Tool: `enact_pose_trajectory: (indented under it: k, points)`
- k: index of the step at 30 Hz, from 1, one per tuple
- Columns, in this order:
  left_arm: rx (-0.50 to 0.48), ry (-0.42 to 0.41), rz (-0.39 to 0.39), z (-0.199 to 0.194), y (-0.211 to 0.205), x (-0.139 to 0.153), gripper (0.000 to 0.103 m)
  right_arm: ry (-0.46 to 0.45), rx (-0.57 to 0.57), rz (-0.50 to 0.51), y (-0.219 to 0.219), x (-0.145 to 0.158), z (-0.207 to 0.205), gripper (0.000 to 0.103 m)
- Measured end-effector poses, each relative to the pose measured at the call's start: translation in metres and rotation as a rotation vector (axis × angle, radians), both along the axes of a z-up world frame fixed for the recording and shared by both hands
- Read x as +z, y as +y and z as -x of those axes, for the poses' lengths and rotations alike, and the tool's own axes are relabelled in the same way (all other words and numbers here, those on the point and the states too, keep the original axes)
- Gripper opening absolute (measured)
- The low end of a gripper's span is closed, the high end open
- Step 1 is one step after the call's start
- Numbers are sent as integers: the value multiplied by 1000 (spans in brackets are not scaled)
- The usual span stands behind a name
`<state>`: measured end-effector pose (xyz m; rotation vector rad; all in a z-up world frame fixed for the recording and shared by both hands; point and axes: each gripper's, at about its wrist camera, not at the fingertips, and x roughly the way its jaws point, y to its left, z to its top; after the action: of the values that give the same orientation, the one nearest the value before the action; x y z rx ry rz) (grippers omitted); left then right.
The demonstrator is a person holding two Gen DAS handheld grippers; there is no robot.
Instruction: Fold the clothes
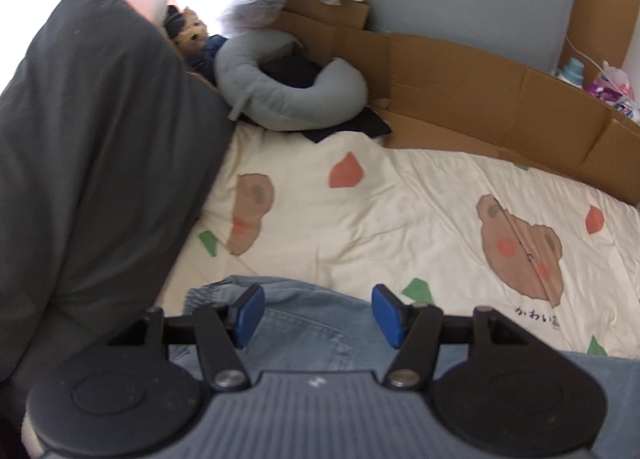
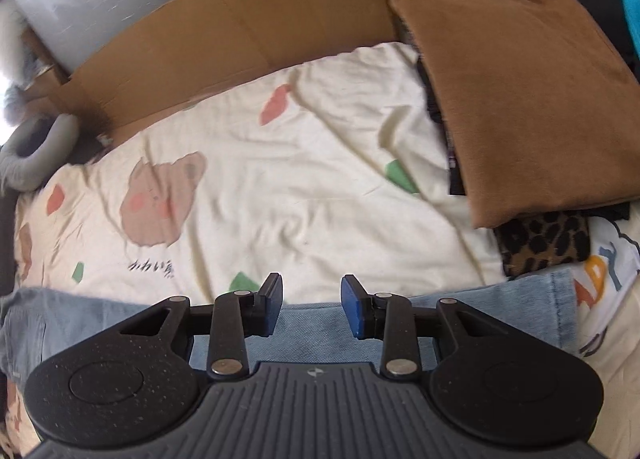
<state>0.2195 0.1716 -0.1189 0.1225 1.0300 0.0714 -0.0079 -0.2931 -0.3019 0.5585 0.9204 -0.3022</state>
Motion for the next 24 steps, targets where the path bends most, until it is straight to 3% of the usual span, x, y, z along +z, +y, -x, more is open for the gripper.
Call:
enact_pose_trajectory:
  k: [8, 13, 16, 24]
  points:
    - [36, 3, 30, -1, 43, -33, 59, 17, 101, 36, 18, -2, -2, 39]
    - [77, -6, 44, -5, 72, -68, 34, 46, 122, 45, 20, -12, -4, 39]
    - [113, 0, 73, -9, 87, -95, 28, 68, 138, 51, 21, -20, -4, 39]
    - [174, -1, 85, -25, 114, -159, 25, 144, 197, 77, 34, -49, -4, 39]
